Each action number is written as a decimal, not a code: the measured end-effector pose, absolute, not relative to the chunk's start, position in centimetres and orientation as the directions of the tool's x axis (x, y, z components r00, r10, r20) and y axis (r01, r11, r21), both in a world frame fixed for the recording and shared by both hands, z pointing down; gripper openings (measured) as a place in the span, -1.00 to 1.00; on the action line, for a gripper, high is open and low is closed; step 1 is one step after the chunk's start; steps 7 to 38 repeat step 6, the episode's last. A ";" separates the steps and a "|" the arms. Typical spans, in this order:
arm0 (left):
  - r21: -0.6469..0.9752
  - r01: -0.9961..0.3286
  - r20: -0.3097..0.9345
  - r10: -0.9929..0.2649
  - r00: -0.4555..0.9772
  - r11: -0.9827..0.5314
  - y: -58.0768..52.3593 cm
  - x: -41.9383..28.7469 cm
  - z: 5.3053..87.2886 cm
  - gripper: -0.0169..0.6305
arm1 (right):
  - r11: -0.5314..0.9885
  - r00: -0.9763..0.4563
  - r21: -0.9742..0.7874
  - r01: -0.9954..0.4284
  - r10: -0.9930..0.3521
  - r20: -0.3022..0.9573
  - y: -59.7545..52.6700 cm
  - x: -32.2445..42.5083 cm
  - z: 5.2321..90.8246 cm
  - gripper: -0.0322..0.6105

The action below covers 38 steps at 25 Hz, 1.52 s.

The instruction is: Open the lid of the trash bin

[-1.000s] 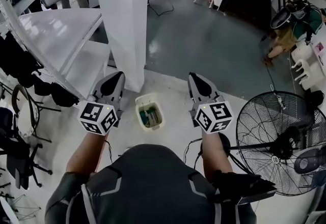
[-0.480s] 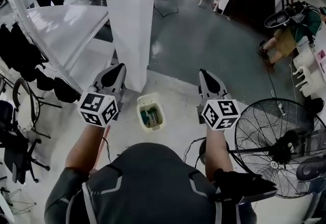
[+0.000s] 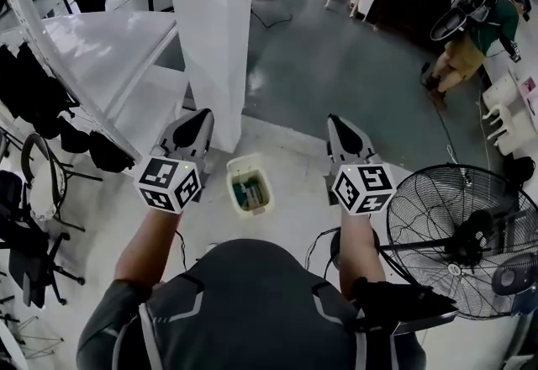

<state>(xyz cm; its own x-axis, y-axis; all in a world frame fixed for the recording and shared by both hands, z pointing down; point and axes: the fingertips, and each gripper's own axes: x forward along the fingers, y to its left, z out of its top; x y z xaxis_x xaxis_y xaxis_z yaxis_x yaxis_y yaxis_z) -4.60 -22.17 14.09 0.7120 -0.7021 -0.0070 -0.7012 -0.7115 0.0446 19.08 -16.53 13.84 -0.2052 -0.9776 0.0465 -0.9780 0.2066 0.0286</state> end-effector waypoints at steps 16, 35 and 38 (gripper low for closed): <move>0.043 -0.695 -0.020 -0.697 0.717 -0.717 -22.0 -4.3 13.9 -0.92 | 0.200 -0.198 0.033 -0.979 -0.979 0.038 -16.2 19.2 13.5 -0.82; 0.043 -0.695 -0.020 -0.697 0.717 -0.717 -22.0 -4.3 13.9 -0.92 | 0.200 -0.198 0.033 -0.979 -0.979 0.038 -16.2 19.2 13.5 -0.82; 0.043 -0.695 -0.020 -0.697 0.717 -0.717 -22.0 -4.3 13.9 -0.92 | 0.200 -0.198 0.033 -0.979 -0.979 0.038 -16.2 19.2 13.5 -0.82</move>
